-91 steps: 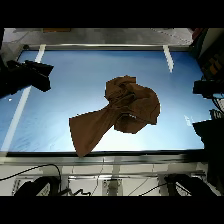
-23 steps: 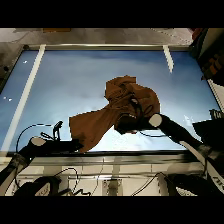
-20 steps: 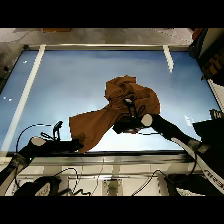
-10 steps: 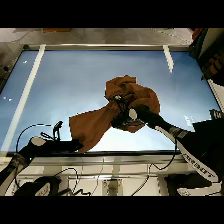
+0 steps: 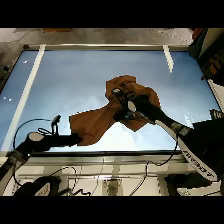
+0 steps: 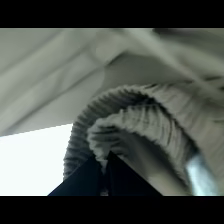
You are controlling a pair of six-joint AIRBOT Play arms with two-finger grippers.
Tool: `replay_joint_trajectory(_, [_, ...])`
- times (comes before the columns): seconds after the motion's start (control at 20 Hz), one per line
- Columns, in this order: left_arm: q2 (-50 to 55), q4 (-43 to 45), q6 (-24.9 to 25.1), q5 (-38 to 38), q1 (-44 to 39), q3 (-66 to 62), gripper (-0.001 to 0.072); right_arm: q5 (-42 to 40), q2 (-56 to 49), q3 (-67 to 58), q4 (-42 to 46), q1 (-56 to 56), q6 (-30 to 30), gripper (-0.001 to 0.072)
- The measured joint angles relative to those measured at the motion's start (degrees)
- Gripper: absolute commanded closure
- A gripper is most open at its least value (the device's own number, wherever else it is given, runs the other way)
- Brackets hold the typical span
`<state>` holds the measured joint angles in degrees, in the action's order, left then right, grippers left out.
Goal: Fold the clothes and pants, and hang the long-sleeved shirts on hangers.
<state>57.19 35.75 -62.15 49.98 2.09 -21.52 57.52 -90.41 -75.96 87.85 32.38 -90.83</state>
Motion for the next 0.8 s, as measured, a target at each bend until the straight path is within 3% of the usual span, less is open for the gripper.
replay_joint_trajectory(0.25, [0.0,-0.2,0.0,-0.3,7.0,-16.9,0.0697,7.1,0.9,-13.7,1.7,-8.2,-0.1,0.069])
replay_joint_trajectory(0.5, [0.0,-0.3,0.0,-4.3,19.5,-33.8,0.0697,9.9,5.8,-24.9,2.0,-22.1,-0.2,0.069])
replay_joint_trajectory(0.8, [0.0,3.7,1.6,-5.2,30.0,-42.1,0.0697,15.1,11.4,-28.2,0.7,-41.4,-0.1,0.0691])
